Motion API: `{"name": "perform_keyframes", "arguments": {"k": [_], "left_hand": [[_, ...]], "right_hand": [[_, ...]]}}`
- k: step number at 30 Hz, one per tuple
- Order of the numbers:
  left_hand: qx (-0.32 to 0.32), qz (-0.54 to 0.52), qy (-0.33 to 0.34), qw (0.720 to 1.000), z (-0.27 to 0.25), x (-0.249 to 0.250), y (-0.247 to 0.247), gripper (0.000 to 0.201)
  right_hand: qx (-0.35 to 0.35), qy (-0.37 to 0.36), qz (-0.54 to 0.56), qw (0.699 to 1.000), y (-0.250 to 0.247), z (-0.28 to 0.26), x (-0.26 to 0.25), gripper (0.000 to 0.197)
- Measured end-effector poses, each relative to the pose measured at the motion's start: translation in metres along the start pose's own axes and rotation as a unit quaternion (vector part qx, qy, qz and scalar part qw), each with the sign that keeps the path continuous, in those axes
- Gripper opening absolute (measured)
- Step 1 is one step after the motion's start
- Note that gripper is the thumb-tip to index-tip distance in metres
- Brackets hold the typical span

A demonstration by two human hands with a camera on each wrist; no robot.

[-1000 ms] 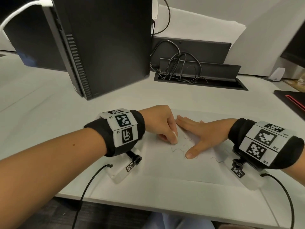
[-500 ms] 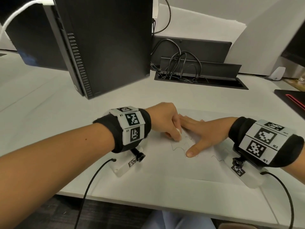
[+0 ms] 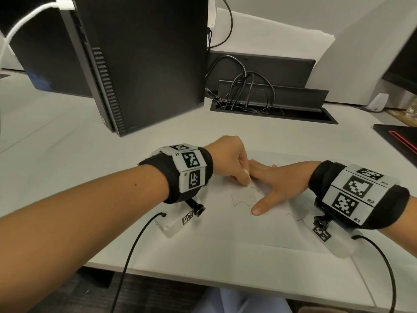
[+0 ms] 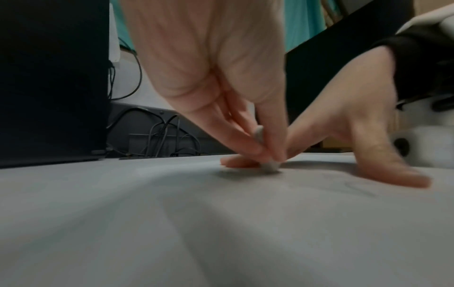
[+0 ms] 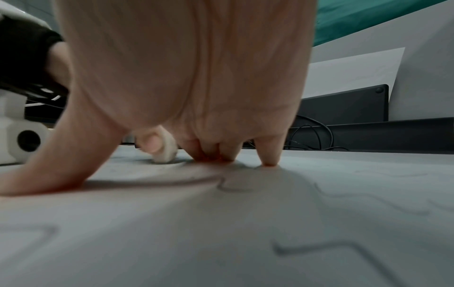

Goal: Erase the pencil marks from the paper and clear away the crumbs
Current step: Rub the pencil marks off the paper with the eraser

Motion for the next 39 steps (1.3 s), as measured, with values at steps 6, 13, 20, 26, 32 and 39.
{"name": "perform_keyframes", "arguments": {"k": [6,13,20,26,32,39], "left_hand": [[0.005,-0.01,-0.005,1.0,-0.001,0.001,0.0,0.011],[0.001,0.001,-0.034,0.999,-0.008,-0.01,-0.011,0.019],[-0.041,-0.036,-0.041,0.998,-0.018,-0.013,-0.009,0.019],[-0.075,-0.047,-0.047,0.995,-0.028,-0.017,-0.014,0.016],[0.049,-0.094,-0.04,0.994,-0.025,-0.032,-0.026,0.016],[0.028,-0.16,-0.041,0.986,-0.015,-0.023,-0.02,0.02]], "right_hand": [[0.007,-0.003,0.001,1.0,-0.001,-0.002,-0.004,0.103],[-0.009,0.041,-0.035,0.999,-0.002,-0.003,-0.005,0.111],[-0.014,0.052,-0.045,0.998,-0.002,-0.007,-0.01,0.109],[-0.012,0.05,-0.038,0.998,-0.001,-0.007,-0.008,0.11],[0.089,0.011,0.03,0.996,-0.008,-0.012,-0.006,0.091],[0.298,-0.071,0.163,0.938,-0.026,-0.019,-0.015,0.021]]}}
Point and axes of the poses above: each hand's wrist, its own z-axis towards the middle knuckle, its own y-axis out of the palm, x = y × z, the point moved 1 cm from there along z, towards the middle knuckle, and after that the axes turned 3 degrees about z, right-handed, at the moved point
